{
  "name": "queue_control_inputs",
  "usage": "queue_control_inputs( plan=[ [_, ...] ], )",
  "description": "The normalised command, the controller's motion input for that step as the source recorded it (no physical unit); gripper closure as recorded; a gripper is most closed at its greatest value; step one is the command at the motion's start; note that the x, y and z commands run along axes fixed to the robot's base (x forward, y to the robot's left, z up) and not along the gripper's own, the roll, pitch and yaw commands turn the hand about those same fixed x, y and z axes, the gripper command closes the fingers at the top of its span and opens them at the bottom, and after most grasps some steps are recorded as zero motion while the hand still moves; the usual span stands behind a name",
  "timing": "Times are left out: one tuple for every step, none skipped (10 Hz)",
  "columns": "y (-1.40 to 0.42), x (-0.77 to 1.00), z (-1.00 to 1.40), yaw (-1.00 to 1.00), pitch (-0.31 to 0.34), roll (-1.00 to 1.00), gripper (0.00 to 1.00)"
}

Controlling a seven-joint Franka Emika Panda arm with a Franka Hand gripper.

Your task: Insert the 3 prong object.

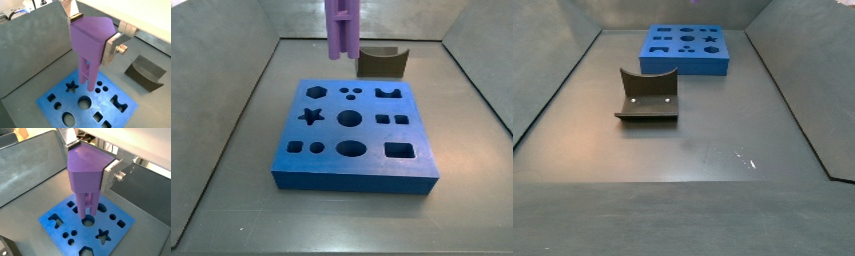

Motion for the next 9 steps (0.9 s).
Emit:
queue_control_inputs(
  plan=[
    [0.17,0.00,0.00,-0.40,0.000,0.00,1.00],
    [0.23,0.00,-0.02,-0.74,0.000,0.06,1.00],
    [0.07,0.00,-0.01,-0.92,0.000,0.06,1.00],
    [0.02,0.00,-0.08,-0.99,0.000,0.04,1.00],
    [0.00,0.00,-0.20,-1.00,0.000,0.07,1.00],
    [0.01,0.00,-0.31,-1.00,0.000,0.08,1.00],
    [0.04,0.00,-0.39,-0.97,0.000,0.07,1.00],
    [0.04,0.00,-0.45,-0.97,0.016,0.07,1.00],
    [0.09,0.00,-0.53,-0.91,0.049,0.08,1.00]
  ],
)
